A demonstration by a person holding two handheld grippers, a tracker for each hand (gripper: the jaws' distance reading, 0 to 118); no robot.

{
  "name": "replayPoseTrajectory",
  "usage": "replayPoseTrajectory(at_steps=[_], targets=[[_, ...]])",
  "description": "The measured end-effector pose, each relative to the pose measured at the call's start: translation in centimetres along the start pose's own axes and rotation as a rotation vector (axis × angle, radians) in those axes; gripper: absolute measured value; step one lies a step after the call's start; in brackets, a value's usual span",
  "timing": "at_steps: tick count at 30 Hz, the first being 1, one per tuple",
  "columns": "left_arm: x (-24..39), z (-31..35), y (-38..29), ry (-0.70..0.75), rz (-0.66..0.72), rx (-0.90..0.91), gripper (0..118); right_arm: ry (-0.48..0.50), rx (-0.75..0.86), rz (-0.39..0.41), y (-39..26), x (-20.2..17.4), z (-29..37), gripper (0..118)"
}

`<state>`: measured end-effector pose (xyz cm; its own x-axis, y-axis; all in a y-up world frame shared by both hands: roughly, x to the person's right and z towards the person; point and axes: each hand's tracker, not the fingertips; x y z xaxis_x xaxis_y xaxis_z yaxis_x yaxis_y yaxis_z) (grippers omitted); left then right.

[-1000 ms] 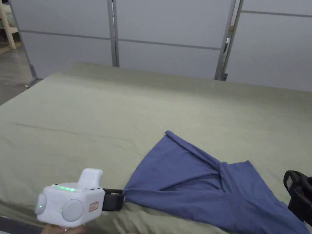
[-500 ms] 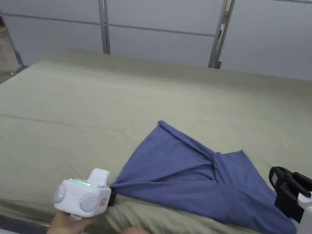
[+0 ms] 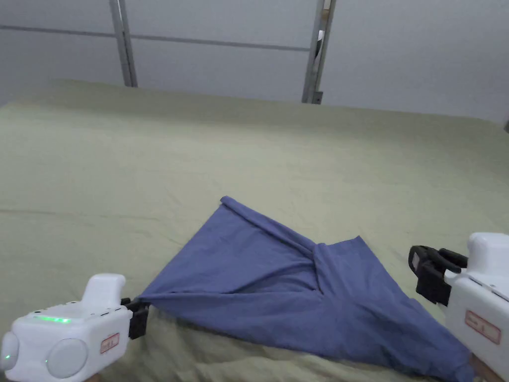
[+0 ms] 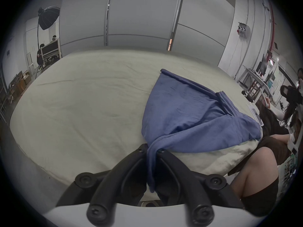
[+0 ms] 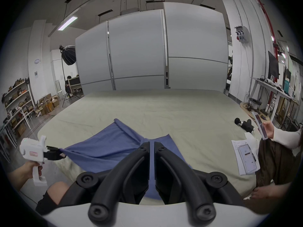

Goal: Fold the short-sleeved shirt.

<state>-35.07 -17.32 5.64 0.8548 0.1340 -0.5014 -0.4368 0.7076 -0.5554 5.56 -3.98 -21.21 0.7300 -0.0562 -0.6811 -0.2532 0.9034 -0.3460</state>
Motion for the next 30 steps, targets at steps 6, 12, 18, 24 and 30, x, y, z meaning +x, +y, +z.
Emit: replayPoseTrajectory(at_steps=[6,12,18,24,30], targets=[[0.7,-0.1,0.6,-0.025,0.018,-0.019,6,0.062,-0.191,-0.052,2.9,5.1,-11.8,7],[0.7,0.5,1.5,-0.11,0.095,-0.038,6,0.084,-0.445,-0.093,3.3,6.9,-25.8,81],[1.0,1.2,2.1,-0.103,0.067,-0.052,6,0.009,-0.625,-0.091,0.4,8.5,-33.9,115],[0.8,0.8,2.8,-0.105,0.058,-0.064,6,-0.019,-0.709,-0.021,-4.3,8.5,-38.5,106],[1.7,0.4,2.9,-0.124,0.058,-0.065,6,-0.047,-0.585,0.104,-1.2,3.0,-29.4,16]])
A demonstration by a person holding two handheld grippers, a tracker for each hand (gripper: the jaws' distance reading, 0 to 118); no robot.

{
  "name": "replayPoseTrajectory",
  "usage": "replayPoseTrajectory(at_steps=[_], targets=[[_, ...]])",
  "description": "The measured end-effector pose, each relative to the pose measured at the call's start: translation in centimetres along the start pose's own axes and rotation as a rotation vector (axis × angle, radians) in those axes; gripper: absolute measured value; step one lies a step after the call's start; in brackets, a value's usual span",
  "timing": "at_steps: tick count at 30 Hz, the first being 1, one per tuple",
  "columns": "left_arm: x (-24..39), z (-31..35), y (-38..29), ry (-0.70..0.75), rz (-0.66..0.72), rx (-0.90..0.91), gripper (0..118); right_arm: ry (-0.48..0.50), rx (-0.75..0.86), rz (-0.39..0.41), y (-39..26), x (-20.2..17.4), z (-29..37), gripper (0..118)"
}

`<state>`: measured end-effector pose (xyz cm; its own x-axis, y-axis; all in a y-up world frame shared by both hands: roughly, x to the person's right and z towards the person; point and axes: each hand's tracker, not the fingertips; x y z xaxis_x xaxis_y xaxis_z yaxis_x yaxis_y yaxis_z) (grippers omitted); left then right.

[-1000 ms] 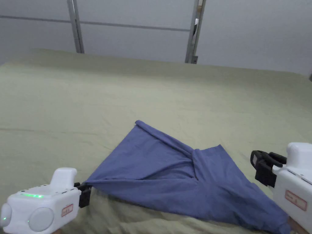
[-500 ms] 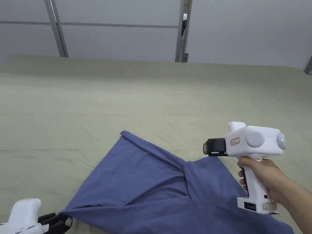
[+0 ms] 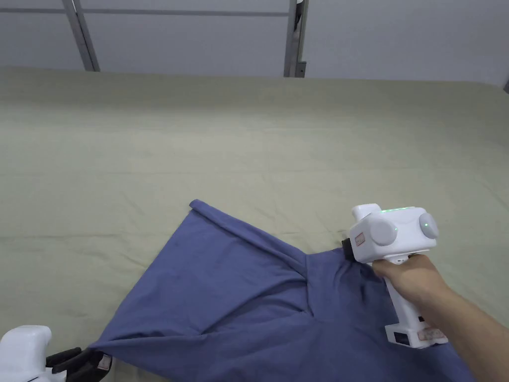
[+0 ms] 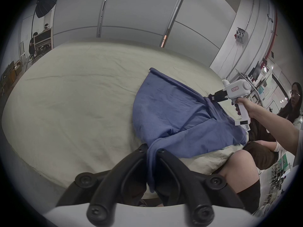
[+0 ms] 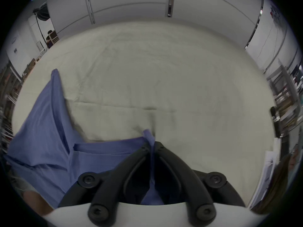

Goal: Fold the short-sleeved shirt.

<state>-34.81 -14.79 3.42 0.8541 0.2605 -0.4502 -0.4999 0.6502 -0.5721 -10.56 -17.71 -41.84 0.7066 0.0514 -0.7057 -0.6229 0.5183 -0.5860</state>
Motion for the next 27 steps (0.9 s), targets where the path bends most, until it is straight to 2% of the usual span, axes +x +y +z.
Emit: replayPoseTrajectory(at_steps=[1,2,3,4,9,12,13,15,20,21,27], targets=[[0.1,-0.1,-0.1,-0.001,-0.001,0.002,6,-0.014,-0.051,-0.019,1.1,1.7,-2.2,4],[0.1,-0.1,-0.1,-0.002,-0.002,0.0,6,0.056,-0.06,-0.069,1.0,2.4,-2.1,4],[0.1,-0.1,-0.2,-0.004,0.001,0.0,6,0.159,-0.092,-0.153,0.9,3.4,-1.9,4],[0.2,-0.1,-0.2,-0.005,0.001,0.001,6,0.169,-0.069,-0.211,0.8,4.0,-1.3,4],[0.1,0.4,-0.2,0.003,0.021,0.015,6,0.193,0.111,-0.319,0.2,6.1,1.3,4],[-0.6,0.9,0.4,-0.004,0.053,0.045,6,0.232,0.225,-0.398,1.1,8.6,5.6,4],[-0.5,1.1,0.6,-0.01,0.061,0.062,6,0.268,0.301,-0.405,-1.5,6.4,10.6,4],[-0.3,1.8,1.2,-0.025,0.081,0.105,6,0.3,0.385,-0.45,-2.0,6.8,14.9,4],[1.1,4.5,4.0,-0.041,0.095,0.244,6,0.366,0.606,-0.421,-3.2,7.3,25.6,4],[1.6,5.4,4.7,-0.046,0.101,0.285,6,0.379,0.656,-0.428,-3.1,8.5,26.8,4],[5.2,13.1,9.3,-0.08,0.071,0.533,6,0.35,0.928,-0.38,-5.2,8.6,38.9,4]])
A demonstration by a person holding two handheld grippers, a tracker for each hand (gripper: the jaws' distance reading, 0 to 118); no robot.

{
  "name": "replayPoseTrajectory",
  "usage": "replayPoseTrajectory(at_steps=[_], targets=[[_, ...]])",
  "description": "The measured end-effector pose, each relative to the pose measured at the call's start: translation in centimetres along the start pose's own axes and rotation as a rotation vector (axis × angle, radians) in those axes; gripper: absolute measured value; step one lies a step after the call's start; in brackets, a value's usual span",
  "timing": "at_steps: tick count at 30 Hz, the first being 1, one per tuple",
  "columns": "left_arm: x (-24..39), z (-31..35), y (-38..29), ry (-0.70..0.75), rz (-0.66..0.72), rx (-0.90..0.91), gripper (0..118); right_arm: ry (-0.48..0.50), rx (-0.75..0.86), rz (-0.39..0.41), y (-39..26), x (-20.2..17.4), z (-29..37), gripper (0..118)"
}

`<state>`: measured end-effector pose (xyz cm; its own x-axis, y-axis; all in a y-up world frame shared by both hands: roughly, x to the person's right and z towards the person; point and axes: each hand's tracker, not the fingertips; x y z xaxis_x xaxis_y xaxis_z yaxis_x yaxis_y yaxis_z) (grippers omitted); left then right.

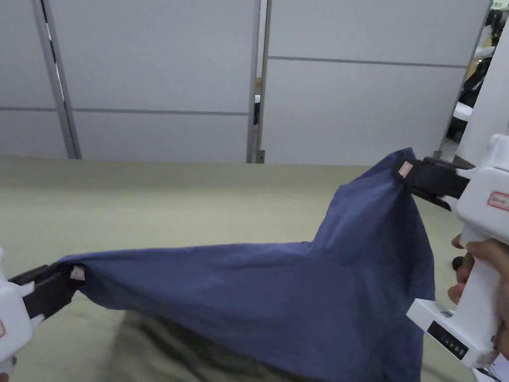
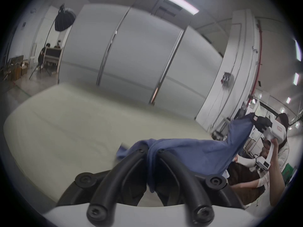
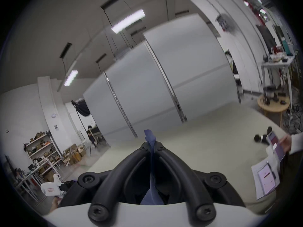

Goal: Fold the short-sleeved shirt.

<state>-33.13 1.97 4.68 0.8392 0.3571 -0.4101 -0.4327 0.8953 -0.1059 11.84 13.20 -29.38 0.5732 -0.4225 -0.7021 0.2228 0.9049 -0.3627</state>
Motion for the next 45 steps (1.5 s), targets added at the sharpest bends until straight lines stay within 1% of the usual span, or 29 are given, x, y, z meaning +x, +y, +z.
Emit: replayPoseTrajectory(at_steps=[2,4,5,9,11,13,14,16,17,18,19,22,27,34,36,38,40,45], targets=[[1.5,1.8,2.7,-0.008,-0.02,0.073,6,0.019,0.085,-0.012,2.1,-1.3,3.0,4],[2.9,3.8,5.6,-0.006,-0.057,0.132,6,0.046,0.186,-0.006,4.5,-2.6,6.1,4],[3.5,4.7,6.8,-0.006,-0.07,0.154,6,0.056,0.213,0.001,5.6,-3.1,7.3,4],[6.4,9.9,11.6,-0.071,-0.125,0.272,6,0.041,0.372,-0.011,9.1,-5.6,12.8,4],[8.4,12.7,13.2,-0.066,-0.192,0.3,6,0.084,0.418,0.014,10.6,-6.9,15.3,4],[10.9,15.8,14.3,-0.067,-0.257,0.319,6,0.075,0.486,0.045,11.7,-8.3,17.6,4],[10.9,16.6,15.1,-0.075,-0.28,0.339,6,0.097,0.48,0.06,12.4,-8.3,18.5,4],[12.1,19.1,15.8,-0.071,-0.312,0.372,6,0.101,0.516,0.042,13.5,-8.9,20.1,4],[12.5,20.1,16.2,-0.076,-0.323,0.386,6,0.115,0.511,0.053,14.1,-9.1,20.7,4],[12.8,21.0,16.4,-0.076,-0.327,0.392,6,0.101,0.545,0.054,14.3,-10.3,21.7,4],[13.2,22.1,16.7,-0.081,-0.336,0.405,6,0.094,0.554,0.059,14.7,-10.5,22.2,4],[13.8,23.8,17.3,-0.08,-0.352,0.426,6,0.117,0.562,0.06,15.9,-11.0,23.2,4],[14.3,24.6,17.8,-0.06,-0.371,0.425,6,0.106,0.56,0.099,16.8,-12.1,23.2,4],[13.6,22.0,17.8,-0.034,-0.348,0.373,6,0.113,0.526,0.098,17.3,-11.4,20.3,4],[13.2,20.4,18.0,-0.027,-0.334,0.354,6,0.107,0.503,0.102,17.7,-11.2,18.5,4],[13.0,18.4,18.3,-0.016,-0.319,0.333,6,0.08,0.474,0.113,18.2,-11.2,16.1,4],[12.7,16.0,18.7,0.005,-0.323,0.31,6,0.046,0.436,0.133,18.7,-10.7,13.1,4],[12.1,8.8,20.9,0.033,-0.312,0.266,6,-0.026,0.367,0.145,20.8,-9.0,4.3,4]])
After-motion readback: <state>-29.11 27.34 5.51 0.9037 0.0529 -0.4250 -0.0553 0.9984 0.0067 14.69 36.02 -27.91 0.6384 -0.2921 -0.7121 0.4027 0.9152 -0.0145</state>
